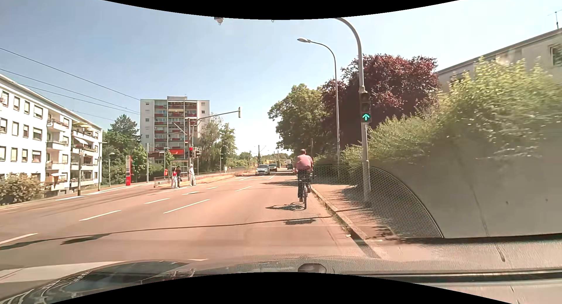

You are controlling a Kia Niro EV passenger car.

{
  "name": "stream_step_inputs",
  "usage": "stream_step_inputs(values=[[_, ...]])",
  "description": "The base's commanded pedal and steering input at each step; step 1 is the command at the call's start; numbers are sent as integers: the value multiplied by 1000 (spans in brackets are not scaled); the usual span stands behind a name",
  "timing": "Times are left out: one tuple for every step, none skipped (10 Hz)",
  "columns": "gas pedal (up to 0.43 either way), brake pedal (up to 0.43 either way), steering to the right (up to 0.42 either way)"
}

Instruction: Follow the waypoints while adhering to traffic rules and regulations

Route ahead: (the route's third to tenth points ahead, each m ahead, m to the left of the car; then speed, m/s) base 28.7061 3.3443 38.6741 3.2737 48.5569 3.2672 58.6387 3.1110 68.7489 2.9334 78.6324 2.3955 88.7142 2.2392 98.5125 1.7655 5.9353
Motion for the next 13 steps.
stream_step_inputs(values=[[0,0,-16],[0,0,-15],[0,0,-15],[0,0,-15],[0,0,-14],[0,0,-15],[0,0,-15],[0,0,-13],[0,0,-11],[0,0,-11],[0,0,-10],[0,0,-10],[0,0,-8]])
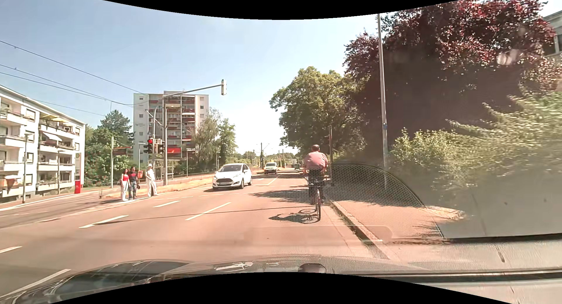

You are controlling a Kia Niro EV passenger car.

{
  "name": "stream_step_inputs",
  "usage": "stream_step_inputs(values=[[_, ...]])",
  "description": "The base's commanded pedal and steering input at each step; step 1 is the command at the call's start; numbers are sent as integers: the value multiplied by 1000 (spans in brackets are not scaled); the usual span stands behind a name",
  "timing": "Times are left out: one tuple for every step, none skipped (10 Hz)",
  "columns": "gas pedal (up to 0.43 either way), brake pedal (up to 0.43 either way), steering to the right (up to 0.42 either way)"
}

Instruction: Follow the waypoints while adhering to traffic rules and regulations

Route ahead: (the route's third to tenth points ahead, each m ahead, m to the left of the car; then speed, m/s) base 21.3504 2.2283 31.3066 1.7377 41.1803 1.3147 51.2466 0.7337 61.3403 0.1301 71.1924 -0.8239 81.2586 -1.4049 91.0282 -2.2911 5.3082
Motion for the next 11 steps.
stream_step_inputs(values=[[0,0,-4],[0,0,-3],[0,0,-3],[0,0,-3],[0,0,-2],[0,0,-1],[0,0,0],[0,0,2],[0,0,3],[0,0,2],[0,0,2]])
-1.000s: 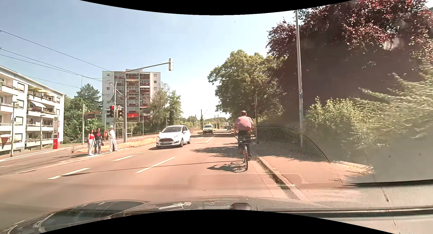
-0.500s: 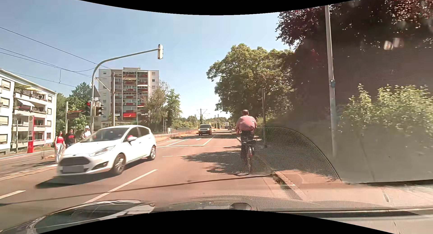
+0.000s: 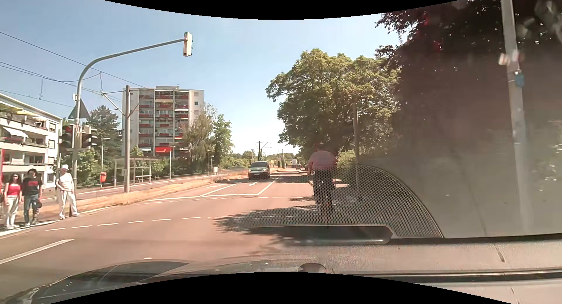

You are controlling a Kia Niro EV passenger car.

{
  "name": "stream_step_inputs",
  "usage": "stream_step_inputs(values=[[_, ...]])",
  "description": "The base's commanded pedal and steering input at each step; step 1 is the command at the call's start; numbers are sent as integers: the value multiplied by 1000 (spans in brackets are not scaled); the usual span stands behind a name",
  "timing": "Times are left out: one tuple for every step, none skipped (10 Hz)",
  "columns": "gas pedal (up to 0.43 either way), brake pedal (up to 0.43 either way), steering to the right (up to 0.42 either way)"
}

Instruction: Follow the waypoints while adhering to traffic rules and regulations

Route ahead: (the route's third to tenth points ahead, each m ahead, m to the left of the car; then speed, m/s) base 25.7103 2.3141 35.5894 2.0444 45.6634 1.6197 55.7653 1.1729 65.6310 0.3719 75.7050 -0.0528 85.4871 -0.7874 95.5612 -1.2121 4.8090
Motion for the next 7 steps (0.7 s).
stream_step_inputs(values=[[0,0,2],[0,0,2],[0,0,2],[0,0,2],[0,0,2],[0,0,3],[0,0,3]])
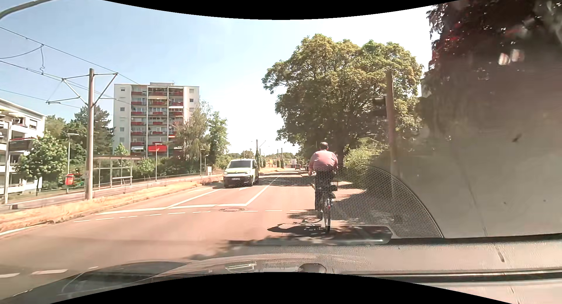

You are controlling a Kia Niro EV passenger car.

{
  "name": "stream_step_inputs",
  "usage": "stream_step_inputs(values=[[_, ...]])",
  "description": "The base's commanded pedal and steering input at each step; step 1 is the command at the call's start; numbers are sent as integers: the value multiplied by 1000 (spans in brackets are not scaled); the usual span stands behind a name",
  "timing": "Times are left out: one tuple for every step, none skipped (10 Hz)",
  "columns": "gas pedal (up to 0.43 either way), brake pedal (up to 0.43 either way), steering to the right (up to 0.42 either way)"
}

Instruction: Follow the waypoints while adhering to traffic rules and regulations

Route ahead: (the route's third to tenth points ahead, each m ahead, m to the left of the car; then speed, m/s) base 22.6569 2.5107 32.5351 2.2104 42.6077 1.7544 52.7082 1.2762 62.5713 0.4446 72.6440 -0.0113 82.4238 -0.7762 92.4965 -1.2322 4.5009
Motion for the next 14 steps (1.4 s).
stream_step_inputs(values=[[0,0,2],[0,0,2],[0,0,3],[0,0,2],[0,0,2],[0,0,2],[0,0,2],[0,0,2],[0,0,2],[0,0,2],[0,0,2],[0,0,2],[0,0,2],[0,0,2]])
